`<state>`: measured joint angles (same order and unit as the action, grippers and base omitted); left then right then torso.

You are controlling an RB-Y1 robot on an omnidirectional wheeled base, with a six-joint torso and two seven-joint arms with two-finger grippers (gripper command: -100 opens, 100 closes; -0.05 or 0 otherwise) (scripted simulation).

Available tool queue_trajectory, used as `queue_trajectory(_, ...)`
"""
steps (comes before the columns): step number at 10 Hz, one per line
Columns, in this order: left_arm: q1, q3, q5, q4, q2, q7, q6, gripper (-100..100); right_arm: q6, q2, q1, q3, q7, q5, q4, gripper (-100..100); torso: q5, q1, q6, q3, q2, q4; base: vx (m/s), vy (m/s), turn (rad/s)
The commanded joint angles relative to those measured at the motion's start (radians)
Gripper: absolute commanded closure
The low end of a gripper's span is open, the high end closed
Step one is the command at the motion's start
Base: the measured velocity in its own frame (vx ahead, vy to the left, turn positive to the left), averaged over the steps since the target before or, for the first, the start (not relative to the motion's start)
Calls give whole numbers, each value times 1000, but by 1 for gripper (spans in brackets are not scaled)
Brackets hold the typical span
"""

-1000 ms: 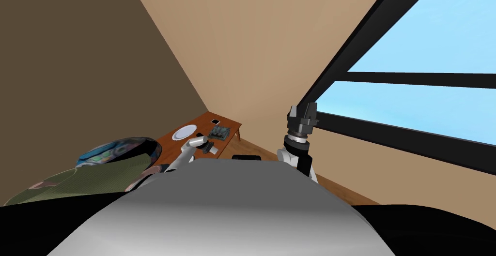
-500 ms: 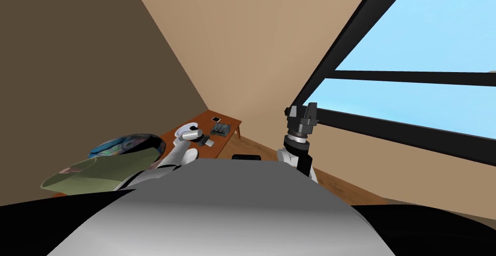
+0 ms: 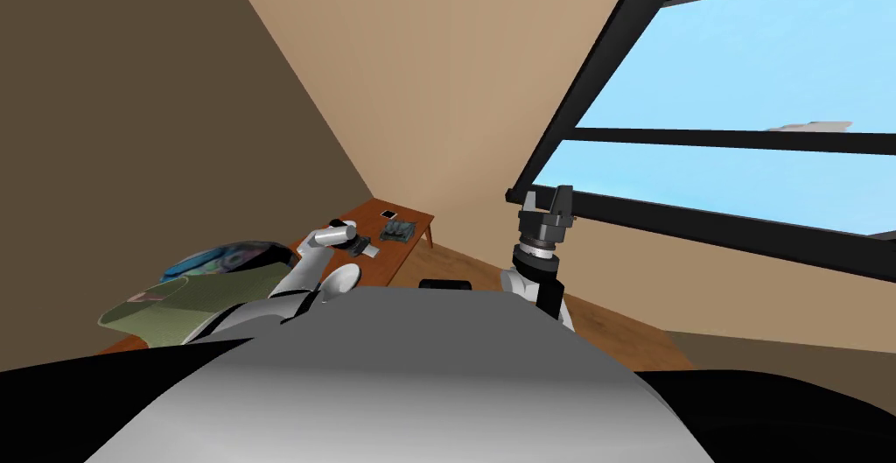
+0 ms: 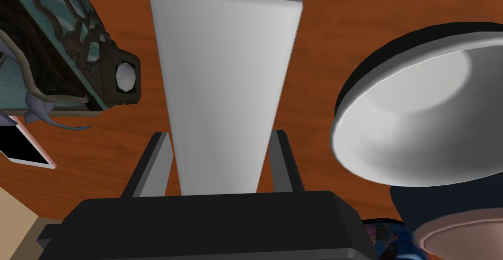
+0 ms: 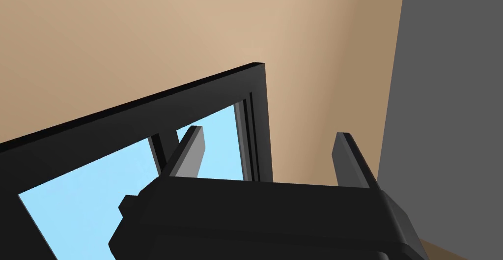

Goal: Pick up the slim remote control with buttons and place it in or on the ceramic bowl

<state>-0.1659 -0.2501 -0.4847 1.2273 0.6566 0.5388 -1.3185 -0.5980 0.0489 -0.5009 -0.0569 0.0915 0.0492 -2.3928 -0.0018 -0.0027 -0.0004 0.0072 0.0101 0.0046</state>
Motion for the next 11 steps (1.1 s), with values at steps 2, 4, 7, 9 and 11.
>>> queue_trajectory(2,-3,-34,-12,33,37,2,-46,100,0,0,0,0,0,0,0,0,-1,-1,0,-1,-1,0,-84,-24,-108)
queue_trajectory(4,-12,-76,-29,52,83,10,-98,100,0,0,0,0,0,0,0,0,-1,-2,1,-1,-1,0,-147,-23,-197)
queue_trajectory(7,-16,-120,-52,65,131,21,-160,100,0,0,0,0,0,0,0,0,-1,-2,0,0,1,0,-131,-28,-145)
queue_trajectory(9,-14,-142,-69,64,157,32,-195,100,0,0,0,0,0,0,0,0,-1,-2,0,-1,-1,-1,-96,-10,-101)
queue_trajectory(11,-4,-155,-93,51,174,52,-223,100,0,0,0,0,0,0,0,0,0,2,-1,-3,-3,-2,-50,27,-2)
